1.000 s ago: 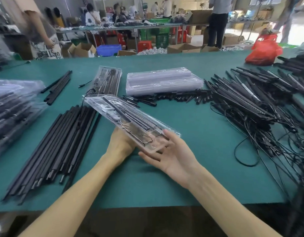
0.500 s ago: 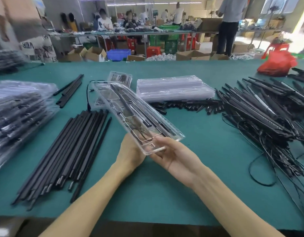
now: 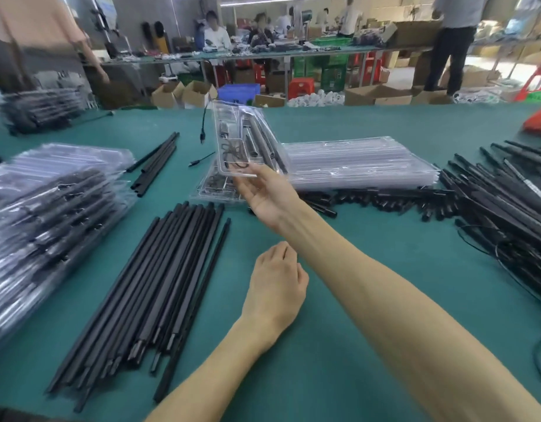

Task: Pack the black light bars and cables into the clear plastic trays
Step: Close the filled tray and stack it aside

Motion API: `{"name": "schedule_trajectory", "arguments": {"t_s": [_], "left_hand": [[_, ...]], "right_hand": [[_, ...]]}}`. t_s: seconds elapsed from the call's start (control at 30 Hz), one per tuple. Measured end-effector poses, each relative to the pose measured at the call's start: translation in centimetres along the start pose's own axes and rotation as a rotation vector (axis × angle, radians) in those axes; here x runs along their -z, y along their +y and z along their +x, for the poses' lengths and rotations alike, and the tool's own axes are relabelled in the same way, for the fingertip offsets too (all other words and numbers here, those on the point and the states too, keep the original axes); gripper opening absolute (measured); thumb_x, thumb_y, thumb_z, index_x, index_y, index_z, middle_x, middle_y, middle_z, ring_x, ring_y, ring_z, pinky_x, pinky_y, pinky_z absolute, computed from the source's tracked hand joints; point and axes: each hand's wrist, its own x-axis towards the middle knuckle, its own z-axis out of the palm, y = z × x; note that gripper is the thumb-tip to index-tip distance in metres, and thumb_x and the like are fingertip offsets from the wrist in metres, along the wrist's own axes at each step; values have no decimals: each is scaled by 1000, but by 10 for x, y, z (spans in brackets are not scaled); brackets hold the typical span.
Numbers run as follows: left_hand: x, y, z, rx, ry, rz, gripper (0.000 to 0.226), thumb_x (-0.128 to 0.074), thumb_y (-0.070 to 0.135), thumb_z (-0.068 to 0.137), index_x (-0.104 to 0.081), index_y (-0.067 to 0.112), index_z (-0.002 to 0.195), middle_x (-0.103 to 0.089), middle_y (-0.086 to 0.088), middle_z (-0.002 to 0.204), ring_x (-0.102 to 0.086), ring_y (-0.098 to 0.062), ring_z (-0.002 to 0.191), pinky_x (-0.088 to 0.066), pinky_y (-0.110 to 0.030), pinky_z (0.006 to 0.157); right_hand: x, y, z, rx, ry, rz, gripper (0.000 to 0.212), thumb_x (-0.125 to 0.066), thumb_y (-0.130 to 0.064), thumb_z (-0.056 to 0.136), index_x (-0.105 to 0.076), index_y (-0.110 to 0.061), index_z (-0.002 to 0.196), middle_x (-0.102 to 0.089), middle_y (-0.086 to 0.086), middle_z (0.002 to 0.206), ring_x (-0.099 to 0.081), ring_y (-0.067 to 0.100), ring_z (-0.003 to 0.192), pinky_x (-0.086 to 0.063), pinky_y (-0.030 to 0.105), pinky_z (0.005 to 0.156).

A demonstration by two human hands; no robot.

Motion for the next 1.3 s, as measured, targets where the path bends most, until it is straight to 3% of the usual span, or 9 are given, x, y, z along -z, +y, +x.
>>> {"name": "schedule_trajectory", "arguments": {"t_s": [0.07, 0.13, 0.3, 0.47, 0.73, 1.0, 1.13, 1.23, 1.3], "left_hand": [[0, -2, 4, 69, -23, 1, 41, -42, 22, 100, -46, 10, 138, -48, -3, 138, -41, -19, 129, -31, -35, 113], [-1, -6, 6, 114, -57, 82, 58, -38, 27, 101, -24, 12, 156, -28, -4, 159, -23, -21, 147, -17, -36, 122], [-2, -12, 5, 34, -94, 247, 62, -34, 32, 101, -14, 16, 158, -24, -5, 161, -17, -24, 149, -7, -39, 123], [-7, -15, 8, 80, -47, 188, 62, -35, 33, 103, -18, 8, 156, -22, -9, 162, -12, -24, 152, -3, -36, 124], [-8, -14, 8, 113, -20, 186, 61, -30, 35, 104, -23, 1, 154, -19, -13, 164, -12, -23, 153, -5, -36, 125], [-8, -13, 7, 116, -28, 184, 61, -30, 36, 104, -24, 2, 154, -18, -12, 165, -9, -22, 153, -6, -36, 124], [-8, -12, 7, 112, -19, 162, 60, -33, 35, 104, -27, 3, 154, -19, -10, 165, -10, -22, 154, -7, -36, 125], [-10, -12, 8, 111, -10, 173, 60, -32, 36, 104, -26, 4, 154, -19, -9, 166, -9, -20, 154, -6, -35, 125], [-12, -11, 6, 125, -9, 176, 59, -33, 36, 103, -29, 5, 153, -21, -8, 165, -11, -20, 154, -8, -36, 125]], "right_hand": [[-2, 9, 27, 11, 55, -8, 8, -54, 4, 98, -56, -1, 93, -67, 21, 102, -68, 30, 94, -55, 37, 89], [-1, 23, 50, 8, 110, -20, 12, -55, 2, 99, -56, 4, 110, -65, 26, 122, -67, 35, 110, -56, 41, 91], [15, 45, 71, -137, 24, -171, 57, -57, -27, 102, -36, 6, 143, -50, 34, 139, -58, 45, 122, -51, 46, 103], [23, 39, 66, -232, -61, -500, 57, -51, -38, 104, -45, 11, 133, -67, 28, 120, -72, 25, 82, -63, 30, 72], [39, 9, 42, -203, -163, -947, 27, -53, -23, 105, -58, 1, 117, -70, 19, 109, -70, 18, 81, -59, 23, 65], [66, -28, 24, -60, -88, -1213, 31, -57, -22, 103, -62, 4, 119, -72, 16, 108, -70, 18, 85, -58, 24, 66], [79, -48, 23, 224, 46, -1416, 16, -63, -19, 97, -66, -5, 102, -74, 14, 101, -65, 14, 76, -53, 24, 61], [95, -79, 29, 522, 275, -1702, 19, -68, -22, 94, -68, -6, 104, -70, 10, 99, -63, 21, 90, -53, 35, 82], [108, -101, 33, 563, 375, -1874, 22, -67, -23, 95, -67, -8, 112, -66, 11, 110, -58, 28, 108, -48, 41, 95]]}}
